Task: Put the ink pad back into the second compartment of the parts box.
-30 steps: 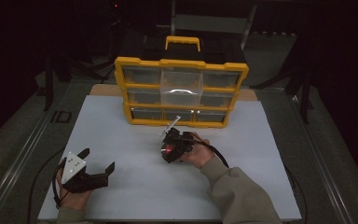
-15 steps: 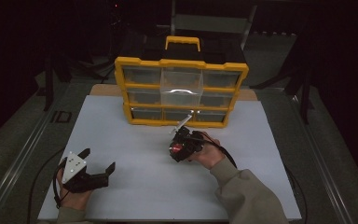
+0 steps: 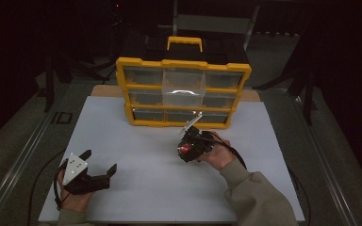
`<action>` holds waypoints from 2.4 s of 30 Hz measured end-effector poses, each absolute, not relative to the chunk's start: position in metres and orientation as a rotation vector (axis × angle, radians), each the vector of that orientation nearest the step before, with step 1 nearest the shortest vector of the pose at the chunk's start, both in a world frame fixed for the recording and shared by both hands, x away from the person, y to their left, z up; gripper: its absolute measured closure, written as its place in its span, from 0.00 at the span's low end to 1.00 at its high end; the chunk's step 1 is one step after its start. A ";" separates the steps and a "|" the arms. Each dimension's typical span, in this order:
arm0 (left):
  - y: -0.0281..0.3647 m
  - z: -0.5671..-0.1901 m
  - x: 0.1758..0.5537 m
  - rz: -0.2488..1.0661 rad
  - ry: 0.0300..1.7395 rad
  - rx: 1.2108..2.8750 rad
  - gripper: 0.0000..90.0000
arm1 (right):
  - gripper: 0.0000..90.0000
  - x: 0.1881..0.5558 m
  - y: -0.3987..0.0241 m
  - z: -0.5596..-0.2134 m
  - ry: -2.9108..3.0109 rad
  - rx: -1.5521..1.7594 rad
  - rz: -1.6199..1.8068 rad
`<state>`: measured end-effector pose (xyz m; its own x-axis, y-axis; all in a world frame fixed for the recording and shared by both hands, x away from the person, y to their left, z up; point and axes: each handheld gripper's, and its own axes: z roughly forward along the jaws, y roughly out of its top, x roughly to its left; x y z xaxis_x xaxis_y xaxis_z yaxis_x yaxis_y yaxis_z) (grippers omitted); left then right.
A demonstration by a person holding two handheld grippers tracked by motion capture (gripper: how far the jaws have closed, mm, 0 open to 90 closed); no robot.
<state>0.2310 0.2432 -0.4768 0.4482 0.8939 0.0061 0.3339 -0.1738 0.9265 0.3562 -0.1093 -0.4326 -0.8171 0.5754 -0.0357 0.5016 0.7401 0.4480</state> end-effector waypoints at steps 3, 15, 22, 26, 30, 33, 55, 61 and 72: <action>0.243 -0.477 0.231 0.723 1.064 1.728 0.00 | 0.33 0.356 -0.112 -0.430 2.762 0.866 0.640; 0.243 -0.477 0.231 0.725 1.064 1.729 0.00 | 0.33 0.358 -0.126 -0.419 2.738 0.898 0.657; 0.243 -0.477 0.231 0.725 1.066 1.728 0.00 | 0.33 0.360 -0.135 -0.412 2.716 0.919 0.672; 0.243 -0.477 0.231 0.725 1.065 1.729 0.00 | 0.33 0.362 -0.140 -0.406 2.708 0.907 0.678; 0.243 -0.477 0.231 0.726 1.066 1.729 0.00 | 0.33 0.363 -0.144 -0.400 2.696 0.922 0.680; 0.243 -0.477 0.231 0.726 1.066 1.728 0.00 | 0.33 0.364 -0.148 -0.397 2.687 0.937 0.689; 0.243 -0.477 0.231 0.726 1.067 1.729 0.00 | 0.33 0.379 -0.163 -0.374 2.663 0.982 0.679; 0.243 -0.477 0.231 0.728 1.068 1.726 0.00 | 0.33 0.384 -0.166 -0.368 2.650 0.984 0.676; 0.244 -0.477 0.231 0.728 1.068 1.726 0.00 | 0.33 0.390 -0.168 -0.363 2.644 0.998 0.665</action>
